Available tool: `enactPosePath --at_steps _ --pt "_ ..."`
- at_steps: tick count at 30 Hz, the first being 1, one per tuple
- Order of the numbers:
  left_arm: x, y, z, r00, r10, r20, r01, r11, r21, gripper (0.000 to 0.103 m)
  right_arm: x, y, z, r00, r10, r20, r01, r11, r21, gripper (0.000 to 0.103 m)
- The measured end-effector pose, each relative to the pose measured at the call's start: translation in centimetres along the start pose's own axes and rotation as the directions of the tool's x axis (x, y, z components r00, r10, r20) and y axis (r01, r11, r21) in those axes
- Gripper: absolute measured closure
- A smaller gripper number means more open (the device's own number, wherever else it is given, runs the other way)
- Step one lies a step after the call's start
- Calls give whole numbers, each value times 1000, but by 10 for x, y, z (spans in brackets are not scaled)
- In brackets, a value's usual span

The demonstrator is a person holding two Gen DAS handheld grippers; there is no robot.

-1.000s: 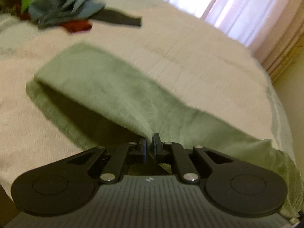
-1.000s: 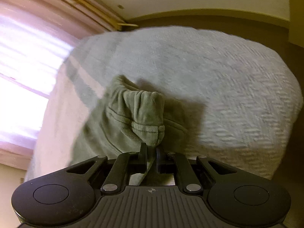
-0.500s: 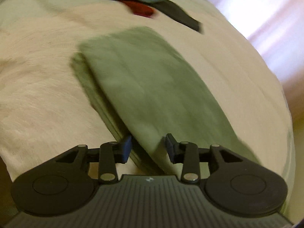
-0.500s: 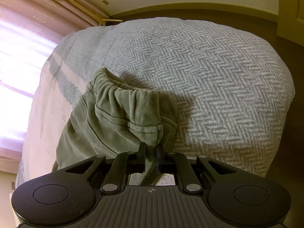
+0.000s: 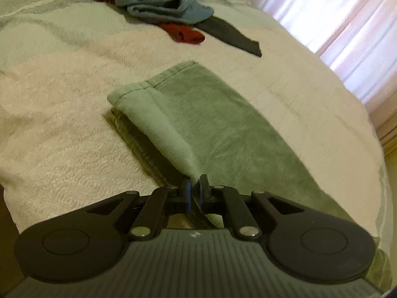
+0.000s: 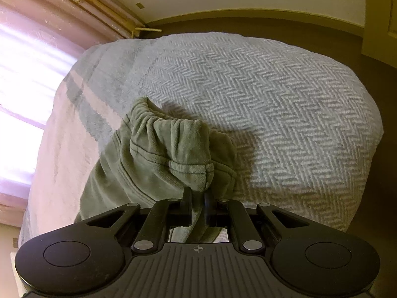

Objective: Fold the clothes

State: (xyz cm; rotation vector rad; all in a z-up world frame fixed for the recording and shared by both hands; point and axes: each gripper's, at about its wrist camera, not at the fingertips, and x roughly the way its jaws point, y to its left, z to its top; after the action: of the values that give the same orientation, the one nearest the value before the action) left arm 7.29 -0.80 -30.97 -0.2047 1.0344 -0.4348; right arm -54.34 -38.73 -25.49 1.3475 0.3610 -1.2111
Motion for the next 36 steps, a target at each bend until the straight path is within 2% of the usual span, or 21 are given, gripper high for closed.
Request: enactPosePath --at_steps 5,9,12,15,18,21,22,23,24,25,26,27,31,33,36 --pt "-13 -2 0 999 -13 39 11 999 39 97 -6 0 -2 1000 9 15 -9 1000 -25 96" --pt "-1 -4 -5 999 32 12 -33 997 66 97 -6 -4 -5 1000 14 21 -14 1000 -10 96" --pt "1 -9 -5 998 53 25 -54 996 68 97 -12 -7 -7 999 29 28 -29 999 -18 96" --pt "-2 -8 -6 998 56 35 -58 995 76 97 -1 -17 -12 1000 -2 12 2 1000 -8 96" --pt "6 -10 -8 996 88 15 -89 991 100 97 9 -23 -17 1000 -28 9 28 1000 -2 96" --pt "17 -18 -10 990 138 -3 -137 981 135 96 9 -15 -18 999 -51 -11 50 995 -86 96" --pt "20 -21 -11 988 155 -6 -153 977 150 96 6 -12 -17 998 -63 -20 60 991 -121 93" --pt "21 -25 -12 985 175 -2 -172 969 177 94 2 -8 -16 996 -85 -22 81 985 -151 82" --pt "20 -29 -13 980 198 -1 -193 959 206 91 -3 -5 -15 993 -116 -14 112 978 -178 48" --pt "18 -32 -14 976 217 0 -212 950 229 89 -10 -2 -16 986 -164 27 166 966 -199 38" --pt "15 -36 -14 971 239 2 -232 939 253 86 -17 1 -17 981 -179 74 191 955 -226 38" --pt "10 -40 -16 966 260 5 -251 927 280 86 -24 4 -17 981 -159 114 184 948 -260 38" --pt "-13 -60 -25 953 299 43 -292 880 375 86 -26 7 -7 988 -39 152 77 964 -256 38" --pt "-21 -76 -31 963 263 54 -261 873 412 86 -15 5 -1 987 -1 163 40 971 -235 38" --pt "-17 -110 -38 980 194 37 -188 857 480 86 2 1 3 993 -76 86 94 968 -231 38"
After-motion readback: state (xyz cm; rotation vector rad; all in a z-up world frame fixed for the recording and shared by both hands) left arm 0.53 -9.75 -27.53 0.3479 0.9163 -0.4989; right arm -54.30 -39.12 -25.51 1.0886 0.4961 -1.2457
